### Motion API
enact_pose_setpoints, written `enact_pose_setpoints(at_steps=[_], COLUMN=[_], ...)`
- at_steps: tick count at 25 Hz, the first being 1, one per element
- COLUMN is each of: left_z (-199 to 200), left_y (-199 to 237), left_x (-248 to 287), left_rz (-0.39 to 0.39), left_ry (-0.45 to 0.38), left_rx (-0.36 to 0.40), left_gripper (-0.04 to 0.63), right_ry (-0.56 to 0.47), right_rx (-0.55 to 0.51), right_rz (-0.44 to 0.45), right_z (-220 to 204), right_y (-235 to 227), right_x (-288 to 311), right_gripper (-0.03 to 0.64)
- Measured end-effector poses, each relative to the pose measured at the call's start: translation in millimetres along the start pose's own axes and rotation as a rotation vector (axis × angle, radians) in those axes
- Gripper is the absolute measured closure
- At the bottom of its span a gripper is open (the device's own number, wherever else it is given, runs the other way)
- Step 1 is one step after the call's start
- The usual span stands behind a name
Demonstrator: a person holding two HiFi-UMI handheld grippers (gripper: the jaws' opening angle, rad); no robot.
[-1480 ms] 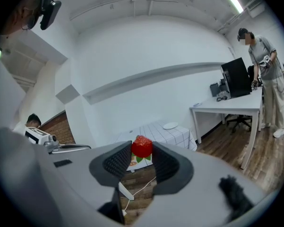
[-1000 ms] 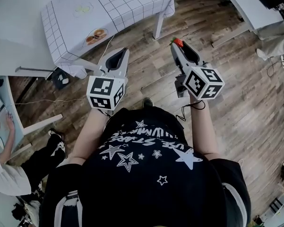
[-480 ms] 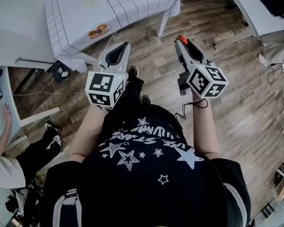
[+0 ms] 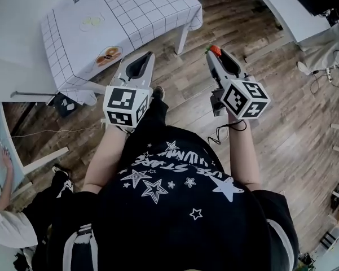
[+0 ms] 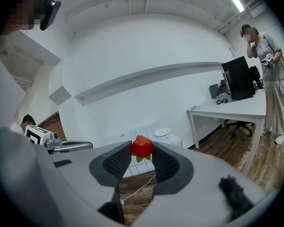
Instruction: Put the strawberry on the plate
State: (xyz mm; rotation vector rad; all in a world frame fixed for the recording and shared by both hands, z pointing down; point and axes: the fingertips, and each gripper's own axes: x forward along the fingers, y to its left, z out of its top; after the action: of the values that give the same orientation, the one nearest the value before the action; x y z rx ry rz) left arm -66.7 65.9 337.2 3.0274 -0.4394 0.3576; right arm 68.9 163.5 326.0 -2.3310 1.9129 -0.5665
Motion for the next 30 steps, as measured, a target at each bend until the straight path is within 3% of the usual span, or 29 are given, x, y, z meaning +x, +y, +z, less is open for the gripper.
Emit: enact_pose_setpoints(at_steps=[16, 22, 30], left_z=[3.8, 17.3, 28.6], left_y=[122.0, 154.7, 187.2], left_x=[99.3, 135.8, 169.0], left_rz=[0.008, -0.019, -0.063], left_ry=[0.002, 0.002, 0.000], left_rx=[-0.048, -0.044, -0.046], left_gripper=[0.586, 0.586, 0.586], right_ry=[0.034, 0.060, 0.076], right_rx=[-0.051, -0.047, -0.028], right_rz=[-0.046, -0.089, -0.083], right_z=[45.1, 59.9, 70.1], right_y=[-27.3, -43.7, -46.7], right_x=[132.8, 168.1, 222.2], right_gripper=[0.474, 0.474, 0.474])
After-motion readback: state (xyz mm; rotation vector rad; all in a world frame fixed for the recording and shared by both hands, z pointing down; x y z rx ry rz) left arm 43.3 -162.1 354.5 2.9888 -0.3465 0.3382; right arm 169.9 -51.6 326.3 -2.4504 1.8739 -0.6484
